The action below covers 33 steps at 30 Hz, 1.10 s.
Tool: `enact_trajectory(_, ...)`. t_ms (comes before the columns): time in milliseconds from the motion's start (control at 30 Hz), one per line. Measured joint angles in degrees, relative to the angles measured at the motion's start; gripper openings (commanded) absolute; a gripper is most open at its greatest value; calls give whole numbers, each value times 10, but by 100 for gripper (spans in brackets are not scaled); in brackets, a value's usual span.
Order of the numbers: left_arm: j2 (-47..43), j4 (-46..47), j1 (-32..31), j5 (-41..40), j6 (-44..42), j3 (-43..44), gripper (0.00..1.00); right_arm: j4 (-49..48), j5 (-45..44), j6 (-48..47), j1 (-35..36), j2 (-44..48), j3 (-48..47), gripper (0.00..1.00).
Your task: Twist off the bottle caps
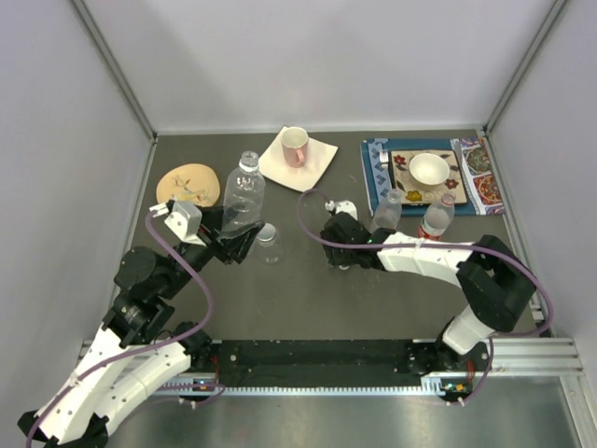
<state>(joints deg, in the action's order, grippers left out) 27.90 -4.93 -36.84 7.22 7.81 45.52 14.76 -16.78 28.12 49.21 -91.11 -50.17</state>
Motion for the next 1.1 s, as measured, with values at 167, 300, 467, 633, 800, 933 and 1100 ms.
enact_trajectory(167,1,0,0,0,0,0,63,85,-19,-26,5,33,-128,68)
enact_trajectory(300,4,0,0,-2,-3,1,63,139,-55,-57,5,50,-291,70)
enact_trajectory(467,21,0,0,-7,-5,14,65,173,-96,-86,5,119,-397,75)
enact_trajectory(633,70,7,0,20,-5,36,67,165,-76,-89,5,236,-382,80)
enact_trajectory(800,177,-1,0,127,-5,89,67,73,78,-53,-13,355,-281,86)
enact_trajectory(933,237,-1,0,198,2,103,66,10,202,-20,-22,362,-279,88)
enact_trajectory(1100,249,1,0,238,18,103,67,-12,257,-10,-23,344,-278,87)
